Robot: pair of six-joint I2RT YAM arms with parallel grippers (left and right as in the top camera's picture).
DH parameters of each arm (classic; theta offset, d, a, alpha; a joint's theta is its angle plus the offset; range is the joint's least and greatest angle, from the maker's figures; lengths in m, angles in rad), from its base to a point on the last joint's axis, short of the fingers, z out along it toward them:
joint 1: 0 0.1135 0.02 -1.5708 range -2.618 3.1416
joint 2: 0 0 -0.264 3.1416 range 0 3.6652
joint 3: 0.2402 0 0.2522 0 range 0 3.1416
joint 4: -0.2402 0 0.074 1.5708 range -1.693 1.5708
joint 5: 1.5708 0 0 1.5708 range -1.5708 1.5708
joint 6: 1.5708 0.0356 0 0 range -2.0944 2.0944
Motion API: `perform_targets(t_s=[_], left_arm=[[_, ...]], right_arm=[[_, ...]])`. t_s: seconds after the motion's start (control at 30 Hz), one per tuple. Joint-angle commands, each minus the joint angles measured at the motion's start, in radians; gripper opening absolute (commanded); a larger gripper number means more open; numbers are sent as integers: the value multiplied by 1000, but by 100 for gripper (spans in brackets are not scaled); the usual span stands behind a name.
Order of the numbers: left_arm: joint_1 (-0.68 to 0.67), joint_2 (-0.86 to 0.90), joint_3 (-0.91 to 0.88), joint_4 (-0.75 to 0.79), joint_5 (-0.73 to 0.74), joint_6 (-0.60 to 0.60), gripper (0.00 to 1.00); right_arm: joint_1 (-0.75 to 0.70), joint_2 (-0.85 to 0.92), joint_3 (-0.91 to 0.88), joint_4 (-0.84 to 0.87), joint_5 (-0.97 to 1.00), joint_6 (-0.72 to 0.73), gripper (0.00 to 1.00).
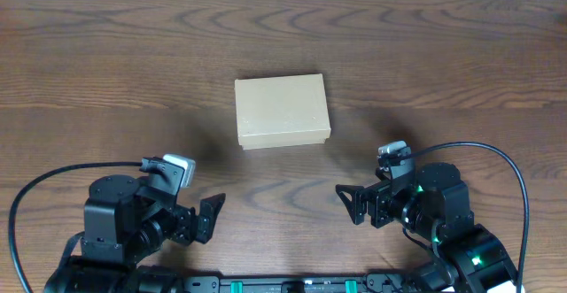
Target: Pack container
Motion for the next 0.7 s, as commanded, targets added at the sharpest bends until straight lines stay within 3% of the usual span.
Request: perform_targets(t_s=[0.0,0.17,0.43,0.67], left_arm=[[5,-17,-2,51,-59,-8,95],[5,-58,-54,270,-69,-8,95],[33,-210,-371,710,-193,-67,95],[76,-310,-535,825,-277,-87,95]], right_arm=[[9,-2,3,-2,-7,11,99],[9,-2,3,-2,-7,11,99],[9,-2,3,-2,-8,11,99],[9,-2,3,-2,-7,11,99]])
